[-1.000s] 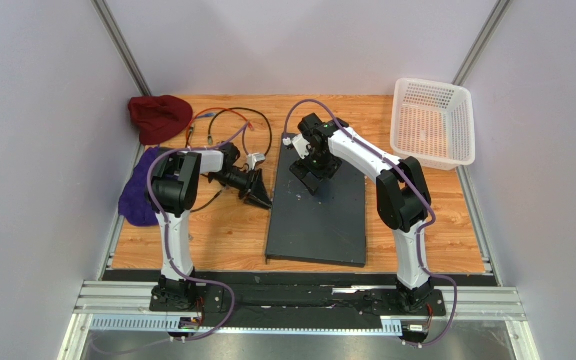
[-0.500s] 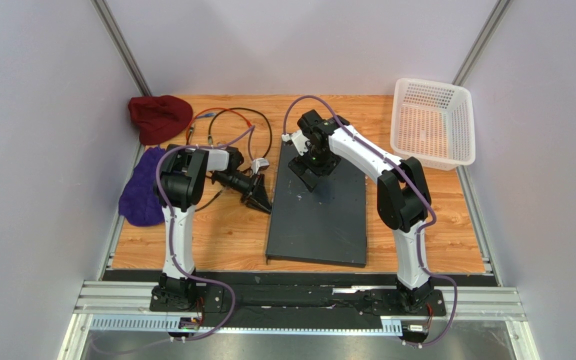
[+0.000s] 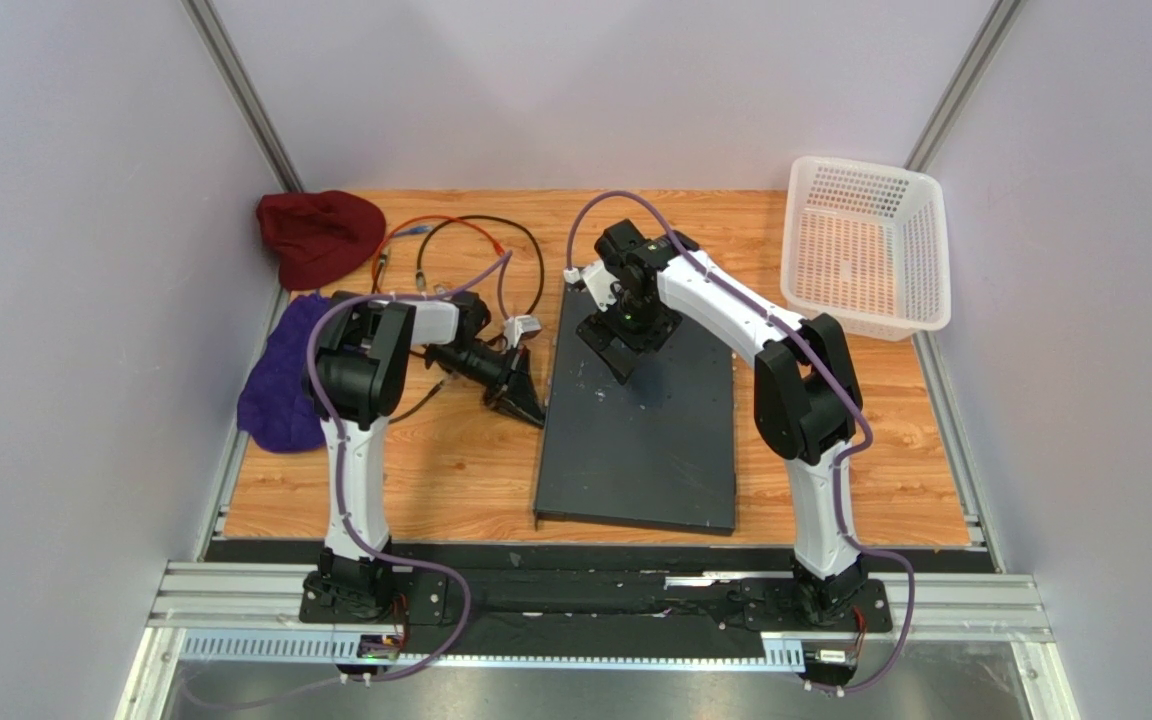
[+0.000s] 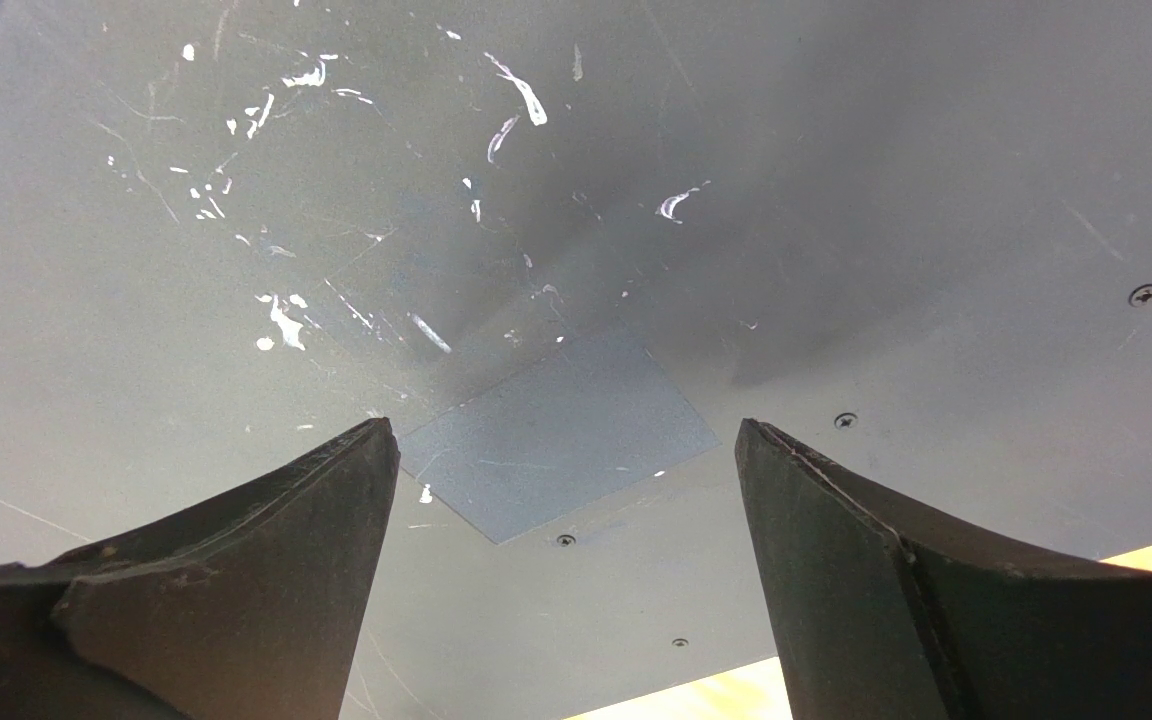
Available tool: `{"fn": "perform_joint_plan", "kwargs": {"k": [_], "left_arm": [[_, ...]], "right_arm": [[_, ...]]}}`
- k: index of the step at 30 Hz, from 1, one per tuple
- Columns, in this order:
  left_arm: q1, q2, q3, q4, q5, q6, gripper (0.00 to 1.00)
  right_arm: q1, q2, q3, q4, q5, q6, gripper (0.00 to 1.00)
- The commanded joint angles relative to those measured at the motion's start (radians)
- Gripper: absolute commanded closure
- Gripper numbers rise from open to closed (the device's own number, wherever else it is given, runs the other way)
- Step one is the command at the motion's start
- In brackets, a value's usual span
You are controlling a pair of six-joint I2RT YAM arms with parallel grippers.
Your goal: Pull the plug from the switch port
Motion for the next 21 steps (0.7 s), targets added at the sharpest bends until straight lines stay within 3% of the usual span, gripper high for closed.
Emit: {"fn": "perform_joint_plan", "kwargs": {"k": [1,8,10,12,21], "left_arm": [[-0.025,-0.019,-0.032,0.079,-0.029,0.036,0.97],[0.118,-0.085,-0.018,-0.094,-0.107,0.171,1.00],[0.171,-0.073,0.006,-0.260,-0.028,0.337,1.00],[0.207,-0.056,0.040,-0.364,-0.007,0.358,1.00],[0.213,-0.137,0.098,-0.321,-0.102,0.283,1.00]], "right_arm": [[0.005,-0.002,0.036,0.006,-0.003,0.010,0.12],[0.005,-0.008,0.037,0.008,0.003,0.004,0.12],[0.005,-0.011,0.042,0.008,0.006,0.001,0.12],[0.005,-0.016,0.043,0.009,0.006,-0.001,0.12],[0.005,-0.003,0.106,0.011,0.011,-0.010,0.12]]}}
